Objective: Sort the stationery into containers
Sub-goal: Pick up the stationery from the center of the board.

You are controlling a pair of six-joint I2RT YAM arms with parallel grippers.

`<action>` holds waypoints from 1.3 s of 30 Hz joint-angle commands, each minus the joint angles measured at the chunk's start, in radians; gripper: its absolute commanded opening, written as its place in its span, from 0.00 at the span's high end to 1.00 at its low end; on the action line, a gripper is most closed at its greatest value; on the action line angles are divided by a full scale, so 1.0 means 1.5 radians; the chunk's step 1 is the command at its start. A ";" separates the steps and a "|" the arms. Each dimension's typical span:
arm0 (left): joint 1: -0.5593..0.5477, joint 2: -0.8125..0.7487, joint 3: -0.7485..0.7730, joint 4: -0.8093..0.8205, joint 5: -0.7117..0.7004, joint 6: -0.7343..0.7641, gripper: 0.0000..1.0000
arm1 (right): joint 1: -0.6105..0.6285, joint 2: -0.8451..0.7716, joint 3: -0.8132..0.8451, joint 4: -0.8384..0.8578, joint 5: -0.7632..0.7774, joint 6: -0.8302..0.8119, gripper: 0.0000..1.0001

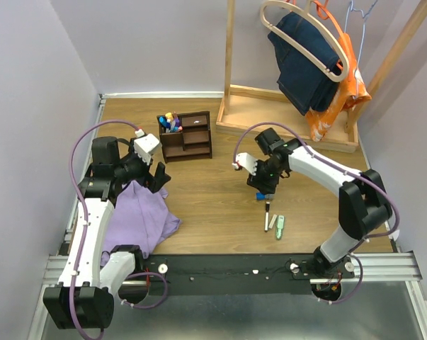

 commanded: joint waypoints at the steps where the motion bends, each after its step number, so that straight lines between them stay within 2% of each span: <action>1: -0.002 -0.014 -0.014 0.003 -0.021 0.019 0.01 | 0.039 0.050 0.022 -0.008 0.059 -0.046 0.38; 12: -0.002 0.000 -0.024 0.028 -0.030 0.015 0.01 | 0.060 0.120 0.040 -0.011 0.086 -0.042 0.37; 15: -0.002 0.002 -0.026 0.033 -0.030 0.009 0.01 | 0.059 0.125 0.036 -0.006 0.086 -0.042 0.42; 26: -0.001 0.001 -0.025 0.031 -0.031 0.006 0.01 | 0.083 0.153 0.049 0.010 0.080 -0.011 0.44; 28: -0.001 -0.001 -0.025 0.028 -0.032 0.007 0.01 | 0.084 0.162 0.051 0.014 0.082 -0.006 0.51; 29: -0.002 -0.002 -0.025 0.027 -0.033 0.007 0.01 | 0.085 0.163 0.055 0.016 0.082 -0.004 0.56; 30: -0.001 -0.004 -0.024 0.025 -0.034 0.008 0.01 | 0.084 0.163 0.060 0.017 0.081 0.001 0.65; 33: -0.002 -0.007 -0.021 0.020 -0.036 0.010 0.01 | 0.085 0.156 0.097 0.001 0.075 0.014 0.77; 35: -0.002 -0.008 -0.016 0.016 -0.040 0.013 0.01 | 0.085 0.146 0.130 -0.012 0.066 0.026 0.81; 39: -0.002 -0.006 -0.010 0.011 -0.049 0.019 0.01 | 0.084 0.151 0.270 -0.045 0.042 0.056 0.84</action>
